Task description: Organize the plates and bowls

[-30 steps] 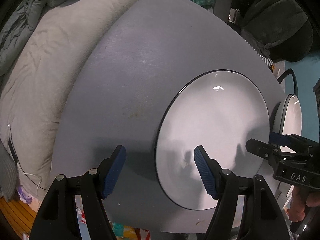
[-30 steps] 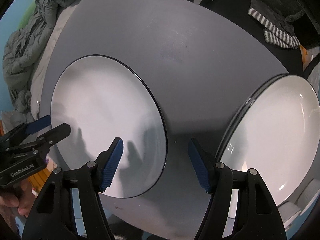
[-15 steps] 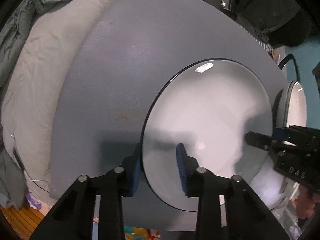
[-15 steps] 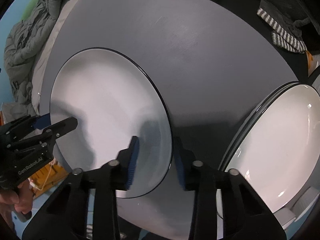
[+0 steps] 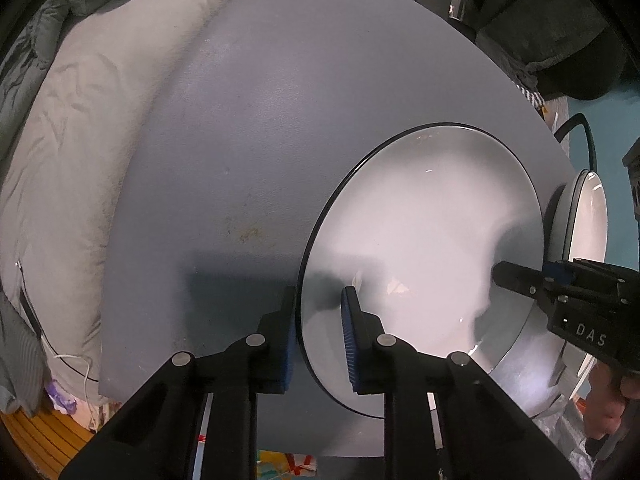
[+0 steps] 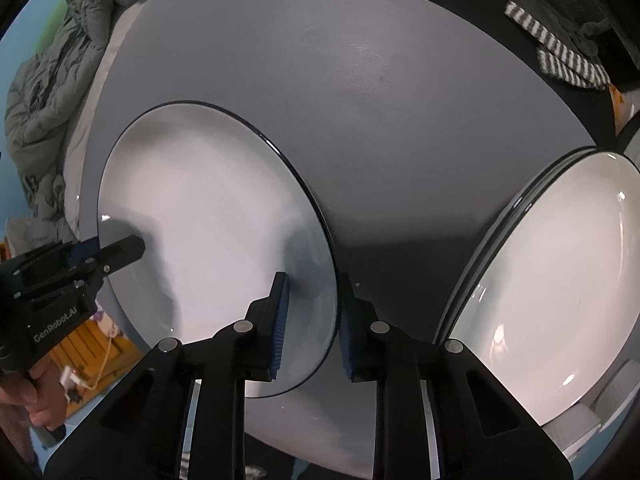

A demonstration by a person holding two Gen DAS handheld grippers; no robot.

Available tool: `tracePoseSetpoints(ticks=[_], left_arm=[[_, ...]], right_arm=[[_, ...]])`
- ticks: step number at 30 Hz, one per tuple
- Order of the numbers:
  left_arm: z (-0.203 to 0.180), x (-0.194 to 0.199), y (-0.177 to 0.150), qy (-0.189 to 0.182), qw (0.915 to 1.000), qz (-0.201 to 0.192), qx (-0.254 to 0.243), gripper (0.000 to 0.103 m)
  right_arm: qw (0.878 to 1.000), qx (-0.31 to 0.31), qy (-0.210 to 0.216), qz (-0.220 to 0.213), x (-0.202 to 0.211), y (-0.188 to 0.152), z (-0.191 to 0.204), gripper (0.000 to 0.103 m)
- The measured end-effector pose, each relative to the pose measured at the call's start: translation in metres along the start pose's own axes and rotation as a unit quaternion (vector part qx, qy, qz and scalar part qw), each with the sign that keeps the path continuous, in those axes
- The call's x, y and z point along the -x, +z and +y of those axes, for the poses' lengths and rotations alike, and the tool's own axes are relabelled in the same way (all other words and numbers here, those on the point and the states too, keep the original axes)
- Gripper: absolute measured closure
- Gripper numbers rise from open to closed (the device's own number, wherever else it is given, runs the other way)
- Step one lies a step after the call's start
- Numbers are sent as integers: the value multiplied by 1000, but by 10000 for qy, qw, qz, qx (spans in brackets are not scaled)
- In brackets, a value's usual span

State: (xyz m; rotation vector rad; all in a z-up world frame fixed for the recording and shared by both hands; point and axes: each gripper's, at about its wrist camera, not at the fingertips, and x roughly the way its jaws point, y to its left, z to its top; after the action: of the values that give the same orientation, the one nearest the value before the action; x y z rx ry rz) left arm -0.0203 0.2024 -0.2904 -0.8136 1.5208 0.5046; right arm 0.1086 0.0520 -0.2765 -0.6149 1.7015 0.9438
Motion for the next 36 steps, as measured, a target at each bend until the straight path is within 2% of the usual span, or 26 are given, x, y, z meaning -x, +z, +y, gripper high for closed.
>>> tracePoseSetpoints(ticks=[5,12,36], left_arm=[[3,1,0,37,10000,10,-11,83],[-12,-3,2,147,9998,-46,-94,84],[-31,6,-4,247,9989,-195,-346,90]], right_arm=[[9995,-222,49,-221,4,-1,-3,83],[9983,-234,33,-524,8,-12,-4,85],[9977,-293,-76,-601,26,-21,-4,91]])
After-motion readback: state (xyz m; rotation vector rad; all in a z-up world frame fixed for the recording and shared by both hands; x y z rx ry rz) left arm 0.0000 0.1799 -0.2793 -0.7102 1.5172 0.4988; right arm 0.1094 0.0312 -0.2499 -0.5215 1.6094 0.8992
